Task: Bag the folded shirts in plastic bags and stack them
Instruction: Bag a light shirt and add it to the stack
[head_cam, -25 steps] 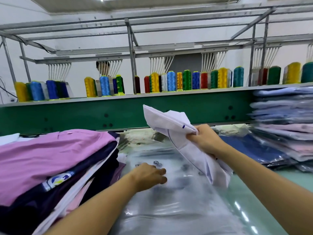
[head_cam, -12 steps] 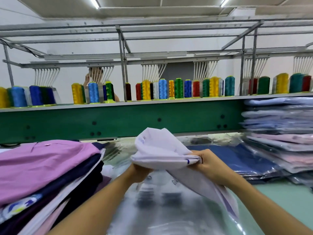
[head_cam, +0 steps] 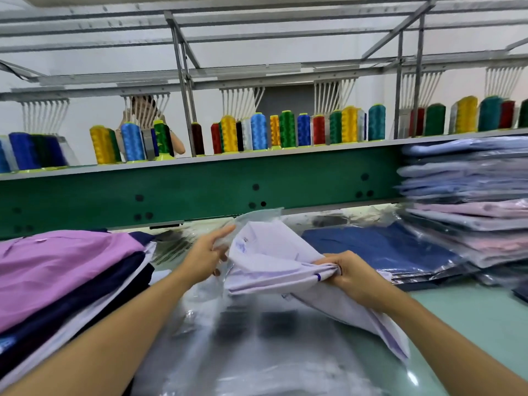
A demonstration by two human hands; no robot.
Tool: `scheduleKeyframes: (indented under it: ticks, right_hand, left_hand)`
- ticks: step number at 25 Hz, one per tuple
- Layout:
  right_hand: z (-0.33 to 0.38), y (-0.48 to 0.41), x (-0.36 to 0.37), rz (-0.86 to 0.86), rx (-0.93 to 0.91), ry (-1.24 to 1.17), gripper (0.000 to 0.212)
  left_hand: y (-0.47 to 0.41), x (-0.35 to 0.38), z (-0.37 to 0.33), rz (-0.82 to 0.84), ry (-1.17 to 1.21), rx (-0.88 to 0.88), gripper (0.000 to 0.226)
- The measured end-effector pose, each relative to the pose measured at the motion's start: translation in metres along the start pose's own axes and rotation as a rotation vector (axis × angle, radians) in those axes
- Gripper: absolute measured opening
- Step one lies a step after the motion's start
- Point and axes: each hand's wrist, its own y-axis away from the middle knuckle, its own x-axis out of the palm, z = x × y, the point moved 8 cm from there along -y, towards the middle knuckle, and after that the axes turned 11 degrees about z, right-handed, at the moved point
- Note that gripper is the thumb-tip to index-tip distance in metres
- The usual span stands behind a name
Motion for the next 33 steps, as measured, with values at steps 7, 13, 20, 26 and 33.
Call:
scheduleKeyframes:
  ticks: [7,13,20,26,33]
  right_hand:
    - [-0.018,-0.004,0.015,0.034,0.3,0.303,0.033]
    - [-0.013,-0.003,-0.006,-0.093,0.367,0.359,0.015]
    - [0.017,-0.019,0.001,-0.181,0.404,0.509,0.013]
    - [0.062,-0.033,0.034,-0.141,0.258,0.681,0.014]
    - [0.092,-0.04,0.053,-0.103,0.222,0.765,0.02]
  left_hand:
    - [0.007,0.05,-0.049,0.242,-0.907,0.209,0.063]
    - [0.021,0.045,-0.068,0.071,-0.874,0.168,0.058]
    - [0.029,0.031,-0.05,0.19,-0.464,-0.104,0.022]
    - [0.016,0.035,-0.101,-0.002,-0.67,-0.067,0.037]
    - [0.01,0.062,-0.133,0.089,-0.85,0.086,0.021]
